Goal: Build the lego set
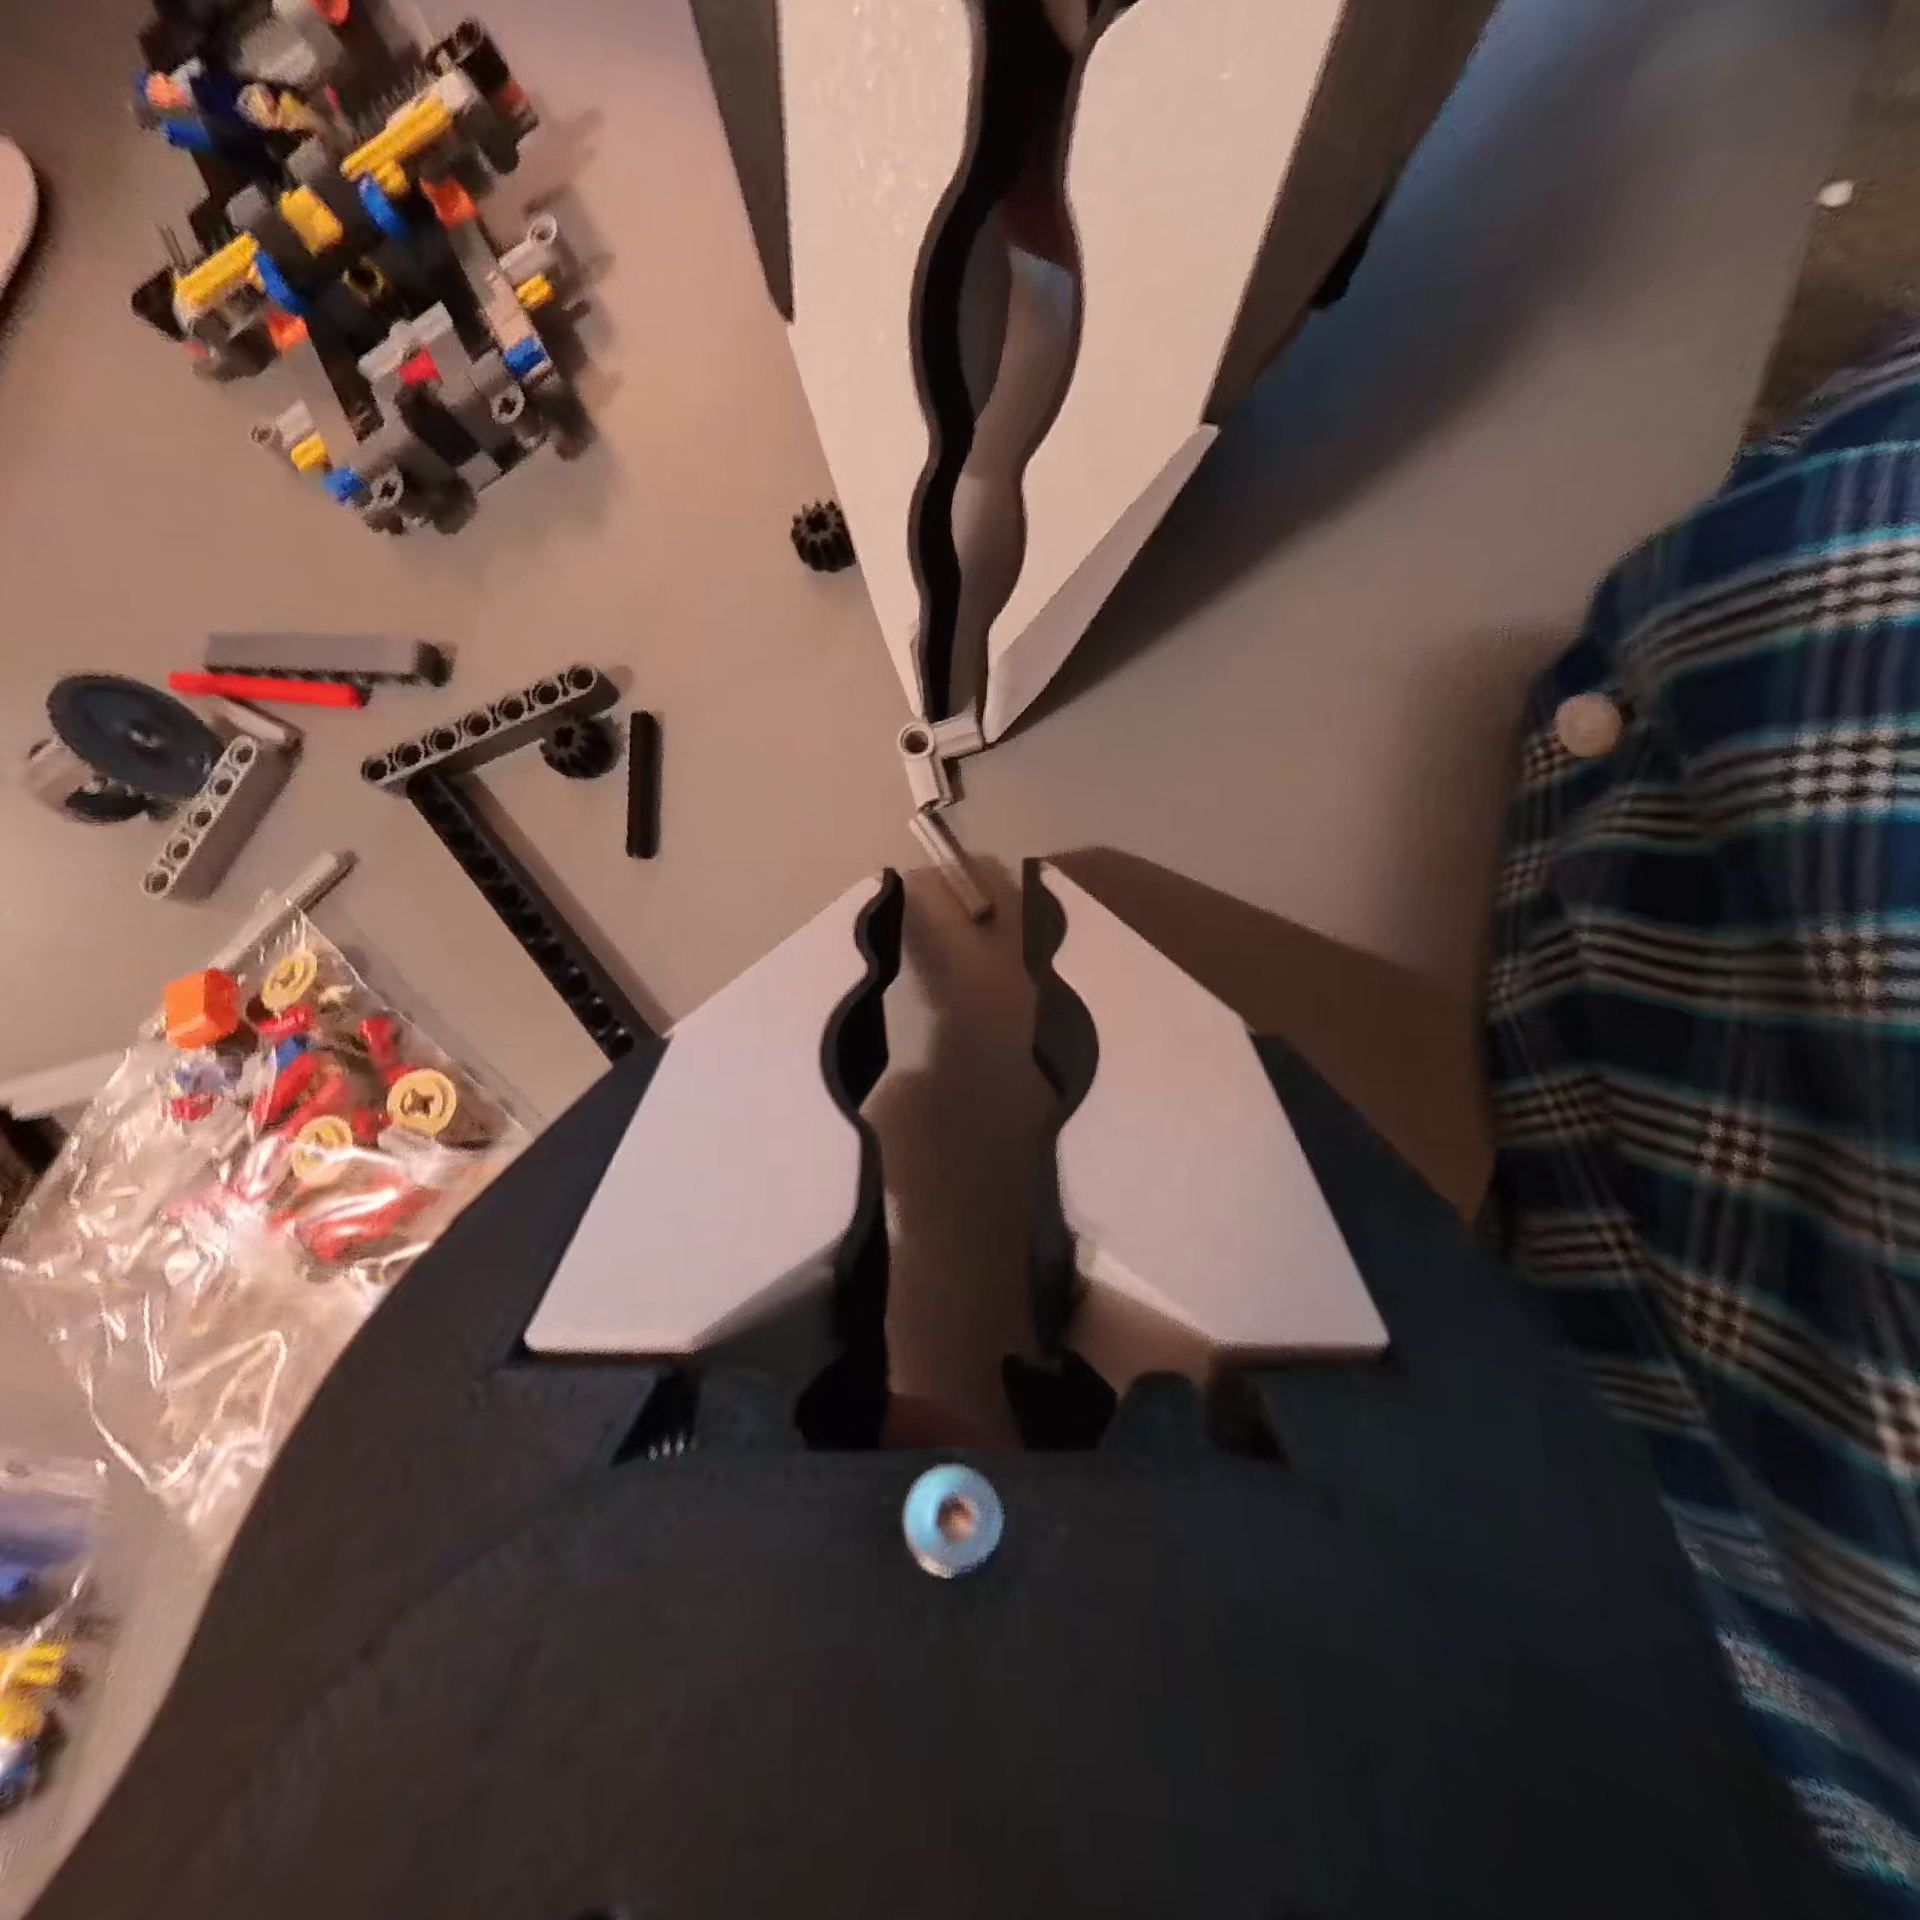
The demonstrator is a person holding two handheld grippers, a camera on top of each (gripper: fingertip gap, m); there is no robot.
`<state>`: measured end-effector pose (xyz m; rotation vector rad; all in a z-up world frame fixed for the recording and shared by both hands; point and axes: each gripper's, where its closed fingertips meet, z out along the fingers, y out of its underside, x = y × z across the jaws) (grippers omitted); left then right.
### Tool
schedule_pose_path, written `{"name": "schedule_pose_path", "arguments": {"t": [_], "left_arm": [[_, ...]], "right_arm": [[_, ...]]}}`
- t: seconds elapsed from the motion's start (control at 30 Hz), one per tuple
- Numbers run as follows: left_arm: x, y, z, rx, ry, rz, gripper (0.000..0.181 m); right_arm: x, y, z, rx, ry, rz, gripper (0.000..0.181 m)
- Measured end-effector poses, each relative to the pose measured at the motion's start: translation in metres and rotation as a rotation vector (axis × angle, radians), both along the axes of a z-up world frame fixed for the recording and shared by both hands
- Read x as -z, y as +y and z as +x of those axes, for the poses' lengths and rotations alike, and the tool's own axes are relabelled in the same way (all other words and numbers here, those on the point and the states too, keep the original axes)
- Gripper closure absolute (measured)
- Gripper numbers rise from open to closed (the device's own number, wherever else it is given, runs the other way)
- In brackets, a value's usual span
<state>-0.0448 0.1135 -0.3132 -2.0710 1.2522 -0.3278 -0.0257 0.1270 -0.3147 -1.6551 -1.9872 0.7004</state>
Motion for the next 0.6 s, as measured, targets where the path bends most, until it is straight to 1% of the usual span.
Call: {"name": "schedule_pose_path", "arguments": {"t": [0.03, 0.1, 0.13, 0.17, 0.23, 0.37, 0.43, 0.53, 0.6], "left_arm": [[0.0007, 0.0016, 0.0003, -0.030, 0.000, -0.002, 0.163], [0.0017, 0.0023, 0.0019, -0.065, -0.011, -0.018, 0.169], [0.0023, 0.0033, 0.0026, -0.081, -0.014, -0.017, 0.177], [0.0023, 0.0045, 0.0030, -0.092, -0.015, -0.009, 0.179], [0.0025, 0.0049, 0.0028, -0.101, -0.016, -0.012, 0.179], [0.0020, 0.0058, 0.0027, -0.090, -0.020, 0.039, 0.180], [0.0019, 0.0086, -0.0007, -0.105, -0.017, 0.059, 0.180], [-0.0013, 0.0092, 0.0005, -0.091, -0.044, 0.068, 0.180], [0.0003, 0.0090, -0.0002, -0.078, -0.032, 0.068, 0.180]], "right_arm": [[0.0000, 0.0000, -0.0001, 0.003, 0.001, -0.001, 0.177], [0.0000, 0.0001, 0.0000, 0.004, 0.001, -0.001, 0.177], [0.0000, 0.0001, 0.0000, 0.004, 0.001, -0.001, 0.177], [-0.0001, 0.0001, 0.0000, 0.004, 0.002, -0.001, 0.177], [-0.0001, 0.0004, 0.0003, 0.006, 0.001, 0.000, 0.177], [-0.0001, 0.0004, 0.0008, 0.008, 0.004, -0.002, 0.177], [-0.0002, 0.0000, 0.0009, 0.009, 0.005, -0.007, 0.175], [-0.0003, 0.0008, 0.0004, 0.014, 0.003, -0.013, 0.170], [-0.0003, 0.0012, -0.0003, 0.013, 0.001, -0.014, 0.169]]}}
